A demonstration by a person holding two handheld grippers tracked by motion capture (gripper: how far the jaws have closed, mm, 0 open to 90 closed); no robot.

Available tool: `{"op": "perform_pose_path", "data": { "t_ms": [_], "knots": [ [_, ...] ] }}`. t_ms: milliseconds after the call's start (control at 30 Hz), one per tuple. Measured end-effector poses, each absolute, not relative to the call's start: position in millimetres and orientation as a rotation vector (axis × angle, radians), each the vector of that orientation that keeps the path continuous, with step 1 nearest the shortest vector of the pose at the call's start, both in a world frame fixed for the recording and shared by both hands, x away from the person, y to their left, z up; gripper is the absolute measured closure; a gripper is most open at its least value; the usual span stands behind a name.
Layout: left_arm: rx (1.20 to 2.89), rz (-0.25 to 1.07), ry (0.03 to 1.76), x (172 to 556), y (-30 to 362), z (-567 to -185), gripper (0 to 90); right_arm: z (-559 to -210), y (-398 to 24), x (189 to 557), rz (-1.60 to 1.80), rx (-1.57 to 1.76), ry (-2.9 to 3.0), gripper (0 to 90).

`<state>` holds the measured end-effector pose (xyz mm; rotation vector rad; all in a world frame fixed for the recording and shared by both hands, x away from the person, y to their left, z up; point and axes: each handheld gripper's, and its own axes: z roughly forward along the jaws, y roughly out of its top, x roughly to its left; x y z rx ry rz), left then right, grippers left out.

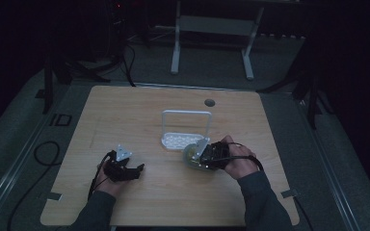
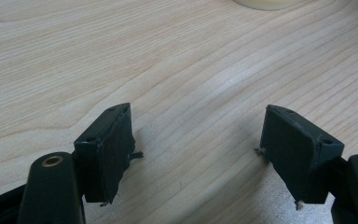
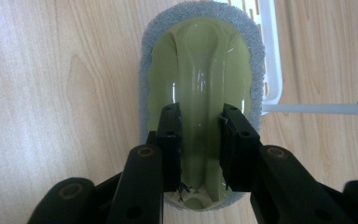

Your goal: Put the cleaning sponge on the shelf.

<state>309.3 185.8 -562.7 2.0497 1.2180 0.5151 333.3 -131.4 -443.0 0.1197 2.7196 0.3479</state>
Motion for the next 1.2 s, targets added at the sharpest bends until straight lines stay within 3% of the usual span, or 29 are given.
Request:
{"op": "perform_pose_path", "data": {
  "t_ms": [1200],
  "knots": [
    [2.053,0.517,1.216,309,186,-563,25.5,-437,-106,351,0.413,0.088,2.671,71.7]
  ]
}}
